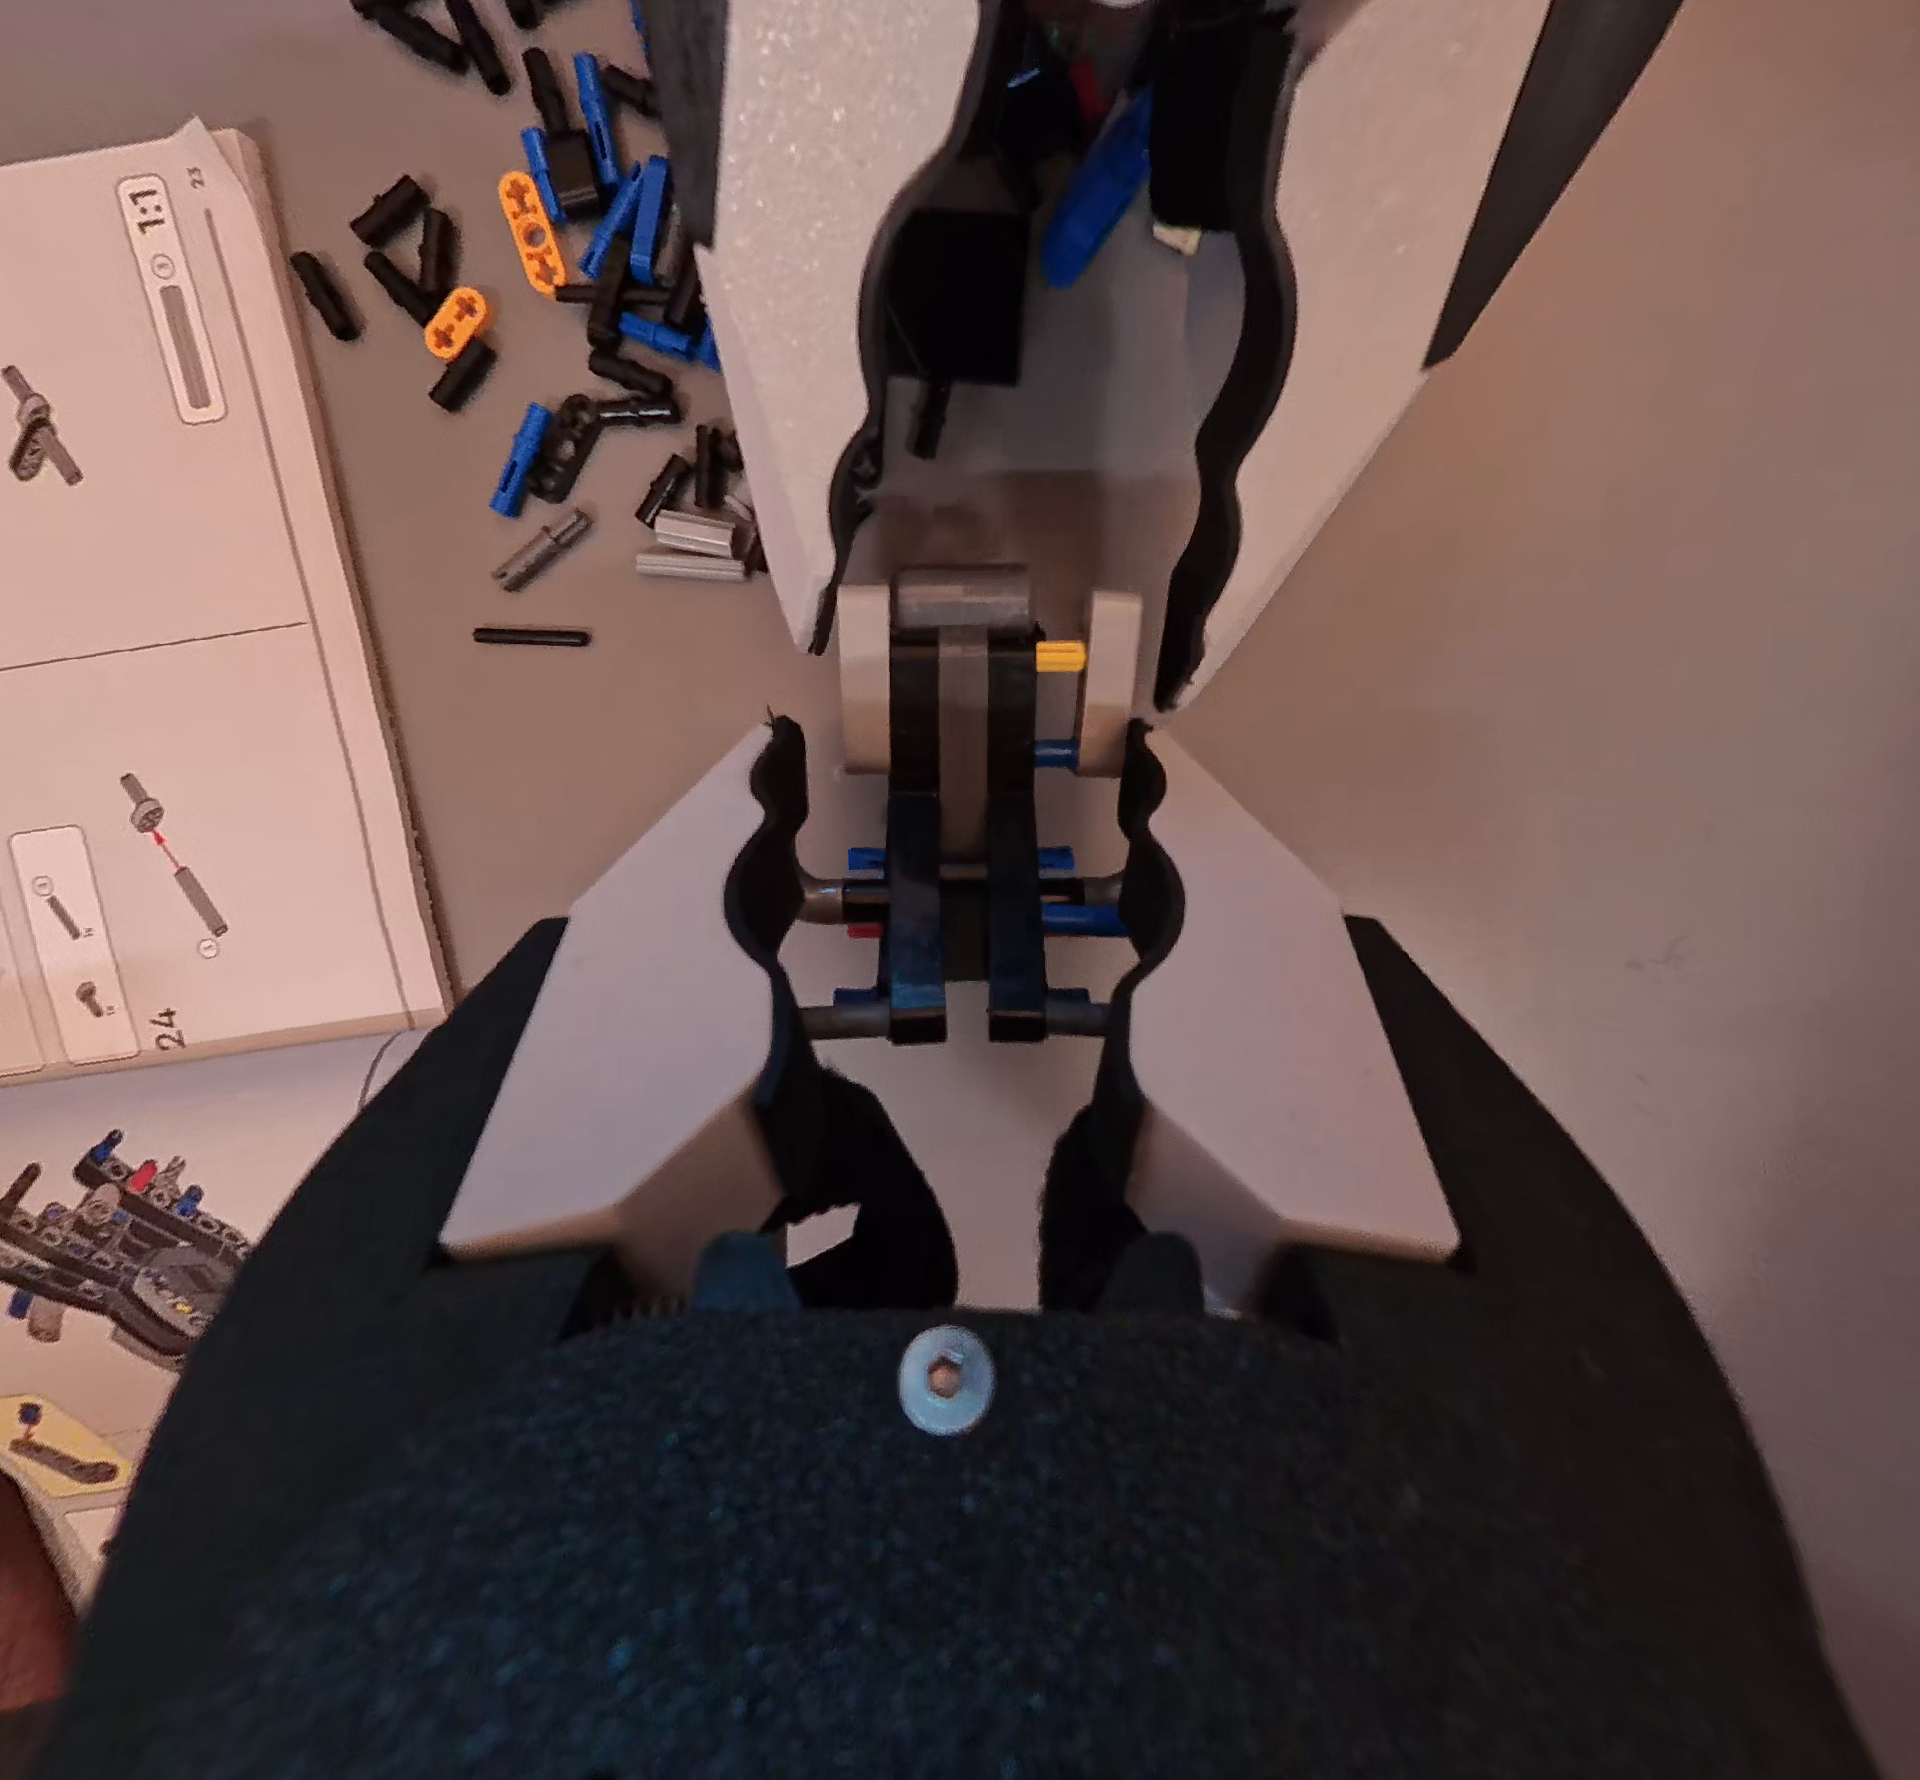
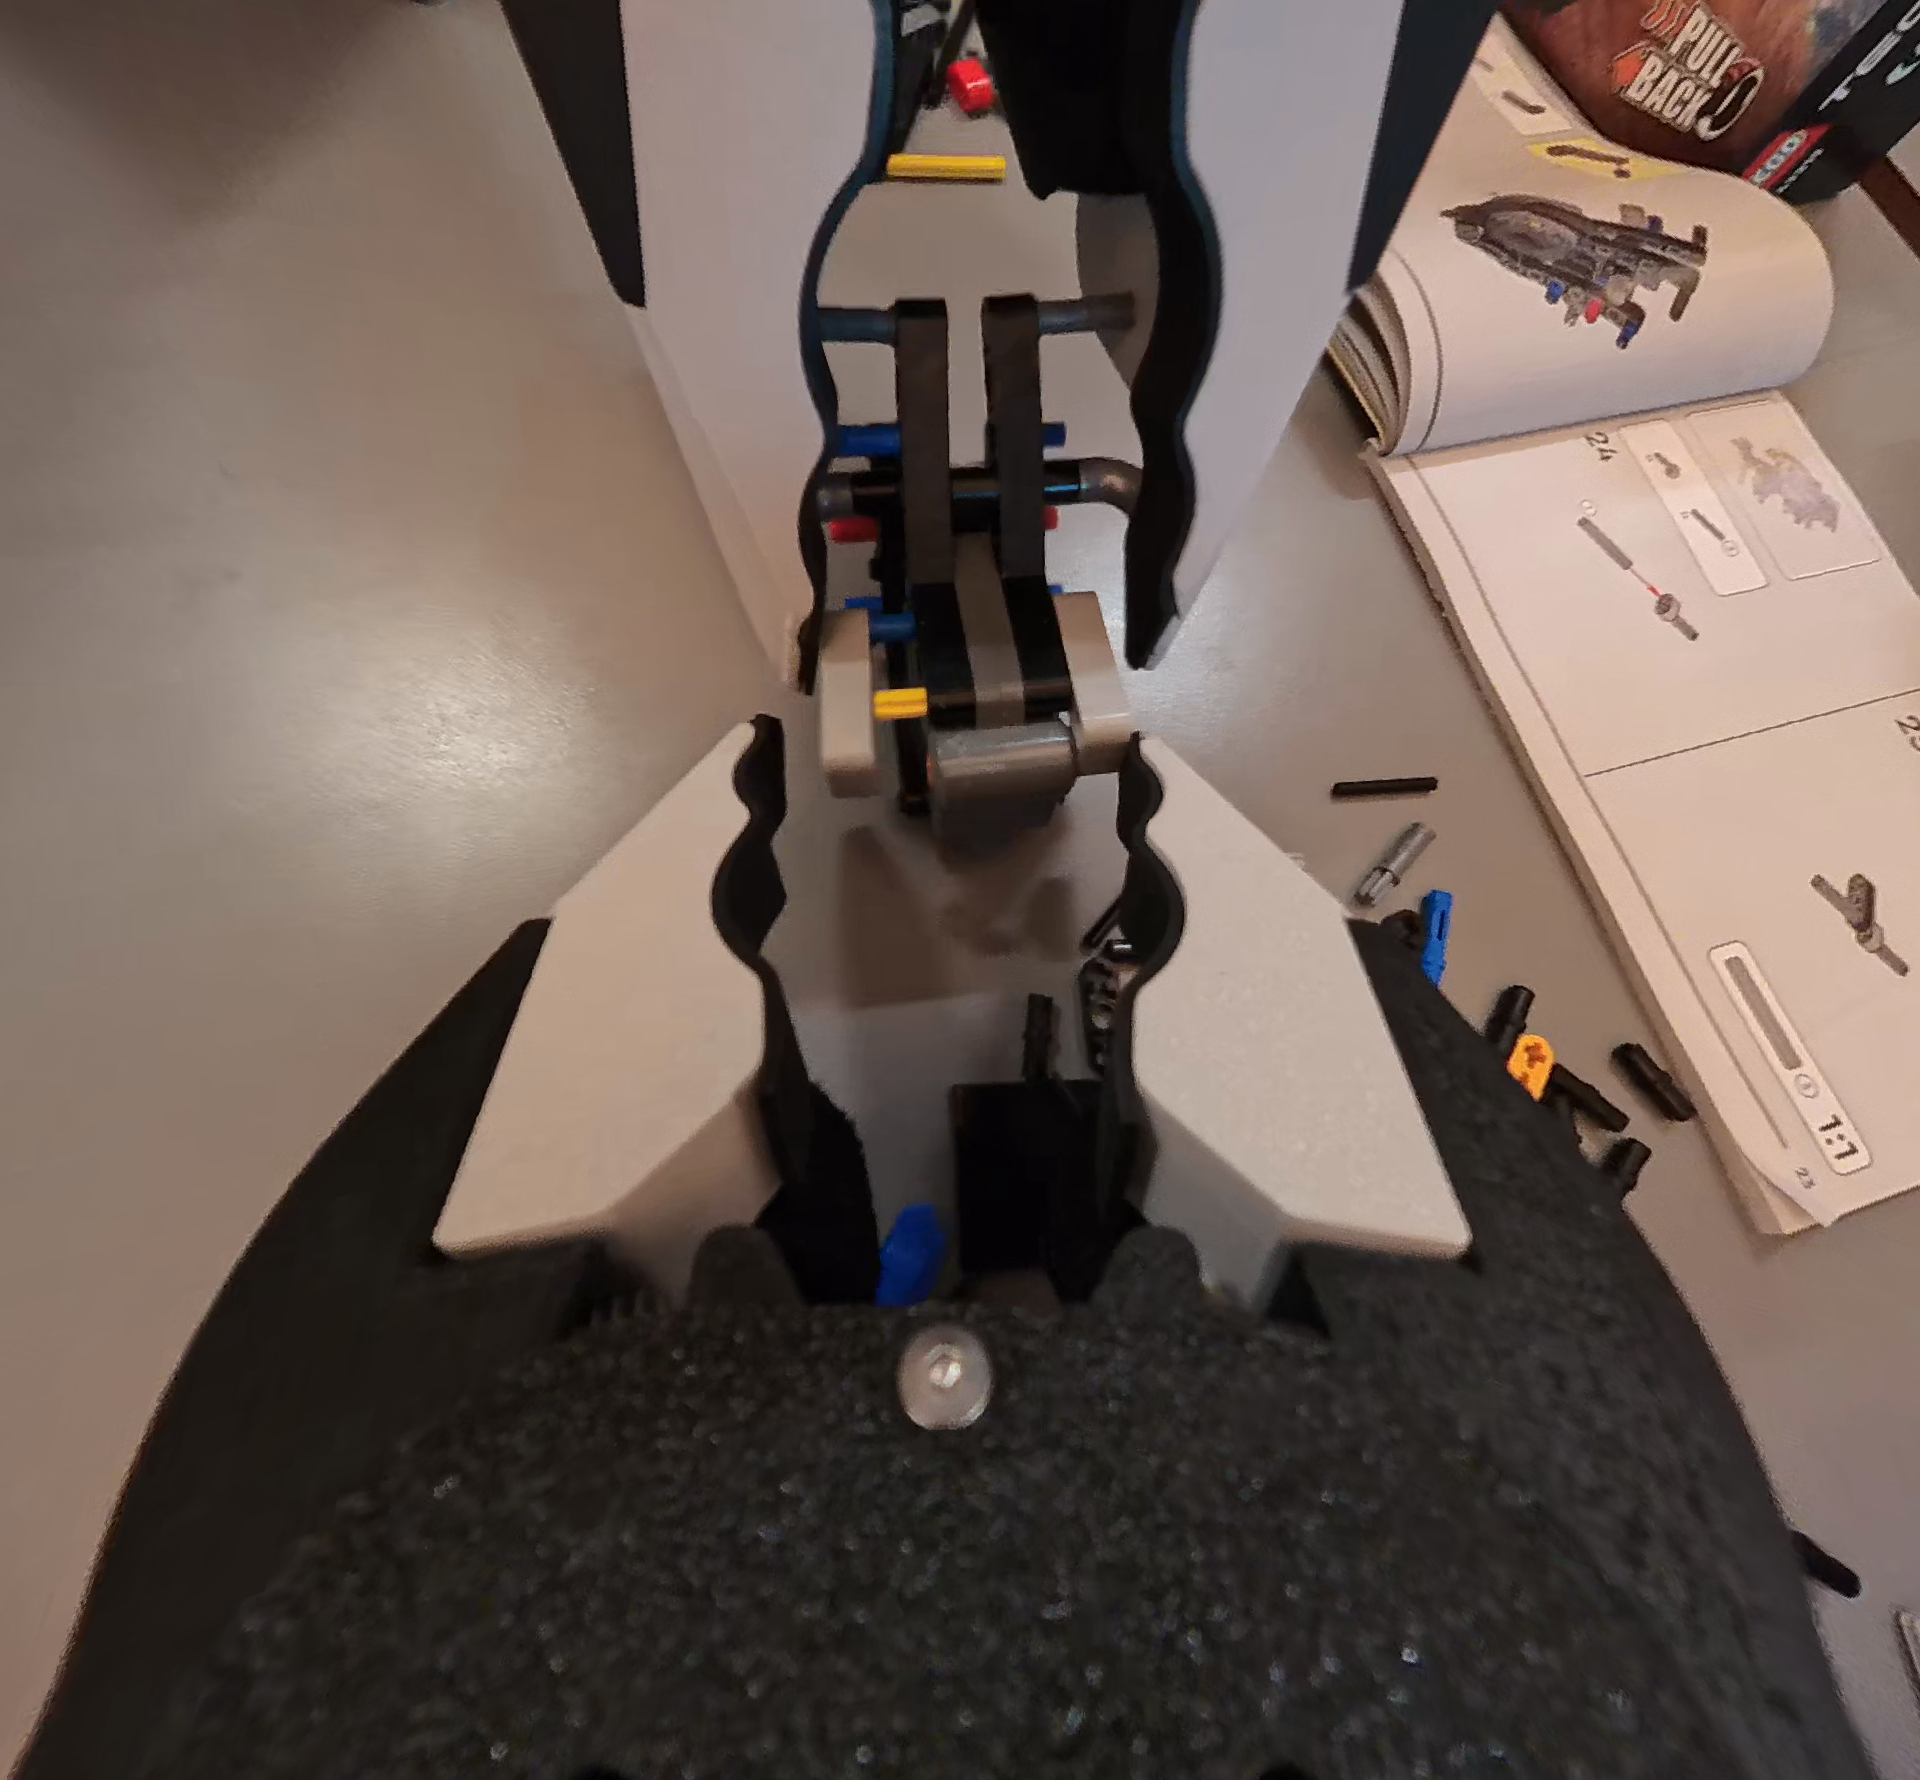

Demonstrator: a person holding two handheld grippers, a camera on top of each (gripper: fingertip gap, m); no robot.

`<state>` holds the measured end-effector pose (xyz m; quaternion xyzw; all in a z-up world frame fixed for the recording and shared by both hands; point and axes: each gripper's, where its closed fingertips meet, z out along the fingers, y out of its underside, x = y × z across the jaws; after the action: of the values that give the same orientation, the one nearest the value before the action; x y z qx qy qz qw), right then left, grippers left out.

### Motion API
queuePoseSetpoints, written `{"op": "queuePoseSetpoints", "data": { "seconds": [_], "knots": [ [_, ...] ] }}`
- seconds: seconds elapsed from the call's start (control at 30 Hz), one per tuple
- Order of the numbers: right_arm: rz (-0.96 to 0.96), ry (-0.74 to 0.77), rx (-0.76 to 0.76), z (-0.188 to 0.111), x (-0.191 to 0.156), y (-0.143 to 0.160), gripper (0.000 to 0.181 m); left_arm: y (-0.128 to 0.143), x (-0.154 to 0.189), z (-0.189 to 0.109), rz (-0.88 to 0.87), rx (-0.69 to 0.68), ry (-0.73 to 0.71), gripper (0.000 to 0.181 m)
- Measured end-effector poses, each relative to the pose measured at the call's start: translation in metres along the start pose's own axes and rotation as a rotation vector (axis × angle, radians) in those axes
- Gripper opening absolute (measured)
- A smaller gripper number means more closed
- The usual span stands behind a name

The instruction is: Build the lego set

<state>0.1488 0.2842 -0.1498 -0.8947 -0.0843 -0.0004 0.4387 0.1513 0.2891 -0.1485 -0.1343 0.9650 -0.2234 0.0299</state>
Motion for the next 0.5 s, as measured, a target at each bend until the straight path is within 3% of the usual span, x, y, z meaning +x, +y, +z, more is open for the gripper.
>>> {"op": "queuePoseSetpoints", "data": {
  "seconds": [0.17,0.27,0.37,0.5],
  "knots": [
    [-0.018,0.024,0.027,-0.001,0.001,-0.006,0.065,-0.002,0.006,0.000,0.000,0.014,0.030,0.057],
    [-0.096,0.098,0.005,-0.004,0.007,-0.004,0.046,-0.004,0.010,0.000,0.024,0.022,0.045,0.057],
    [-0.125,0.091,-0.056,-0.004,0.005,0.005,0.057,-0.007,0.009,0.000,0.028,0.034,0.034,0.057],
    [-0.101,0.113,-0.103,-0.017,0.014,0.014,0.059,0.000,0.002,-0.004,0.033,-0.002,-0.021,0.056]
  ]
}}
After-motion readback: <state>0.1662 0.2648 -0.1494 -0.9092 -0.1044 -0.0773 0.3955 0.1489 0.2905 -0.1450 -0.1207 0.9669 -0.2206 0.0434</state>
